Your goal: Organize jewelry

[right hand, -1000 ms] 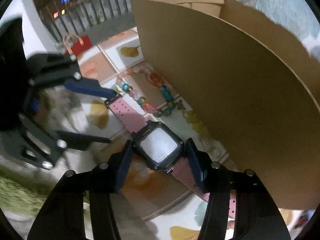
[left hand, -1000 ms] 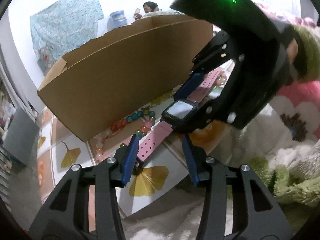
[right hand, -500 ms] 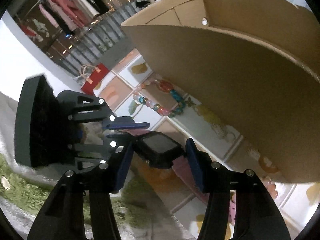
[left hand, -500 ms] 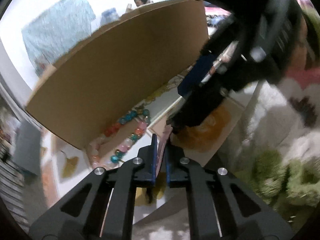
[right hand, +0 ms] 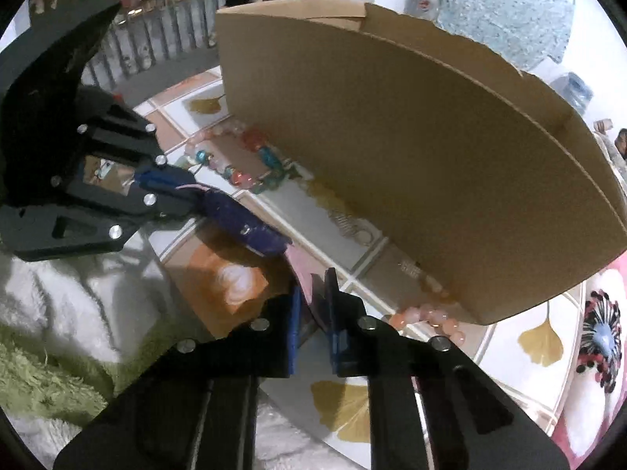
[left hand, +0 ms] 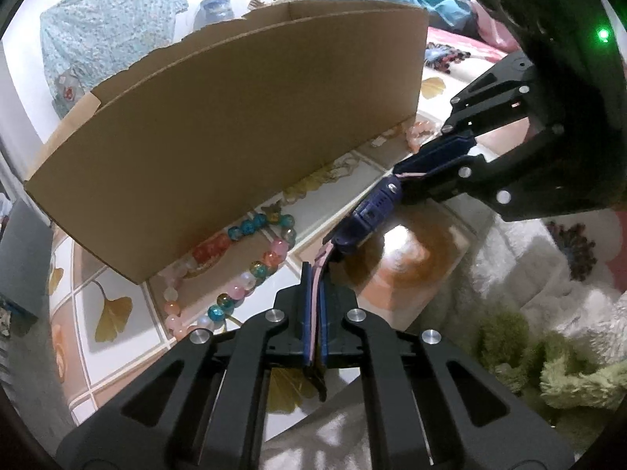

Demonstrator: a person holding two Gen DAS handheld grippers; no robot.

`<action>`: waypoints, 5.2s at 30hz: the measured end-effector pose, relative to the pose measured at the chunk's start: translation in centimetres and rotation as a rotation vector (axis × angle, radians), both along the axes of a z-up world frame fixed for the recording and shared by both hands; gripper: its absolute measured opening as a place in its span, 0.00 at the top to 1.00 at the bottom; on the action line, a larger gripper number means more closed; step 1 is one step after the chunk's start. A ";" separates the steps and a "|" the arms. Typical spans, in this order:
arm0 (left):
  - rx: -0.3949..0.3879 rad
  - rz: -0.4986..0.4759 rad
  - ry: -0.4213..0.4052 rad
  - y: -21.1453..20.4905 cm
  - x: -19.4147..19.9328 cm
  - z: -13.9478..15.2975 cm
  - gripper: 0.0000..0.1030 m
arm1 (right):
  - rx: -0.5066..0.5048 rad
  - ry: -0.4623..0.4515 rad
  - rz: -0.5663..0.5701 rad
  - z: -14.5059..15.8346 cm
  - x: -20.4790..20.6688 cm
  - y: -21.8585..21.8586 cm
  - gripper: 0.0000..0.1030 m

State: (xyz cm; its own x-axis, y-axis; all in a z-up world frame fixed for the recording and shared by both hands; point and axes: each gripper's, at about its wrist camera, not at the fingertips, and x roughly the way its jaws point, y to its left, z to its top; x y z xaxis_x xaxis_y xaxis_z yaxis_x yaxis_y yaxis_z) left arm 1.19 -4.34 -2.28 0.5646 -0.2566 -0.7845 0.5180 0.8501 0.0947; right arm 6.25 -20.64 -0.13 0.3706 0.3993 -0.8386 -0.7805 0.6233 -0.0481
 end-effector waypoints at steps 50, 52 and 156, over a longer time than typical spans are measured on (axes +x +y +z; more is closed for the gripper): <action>-0.100 0.342 -0.172 11.7 10.2 11.8 0.36 | -0.302 0.353 -0.128 -0.8 26.1 13.3 0.69; -0.096 0.352 -0.174 11.7 9.5 11.4 0.35 | -0.341 0.289 -0.149 -0.7 26.2 13.7 0.69; -0.448 0.390 0.059 10.6 11.0 5.7 0.16 | 0.504 0.372 -0.696 4.2 14.1 -10.2 0.37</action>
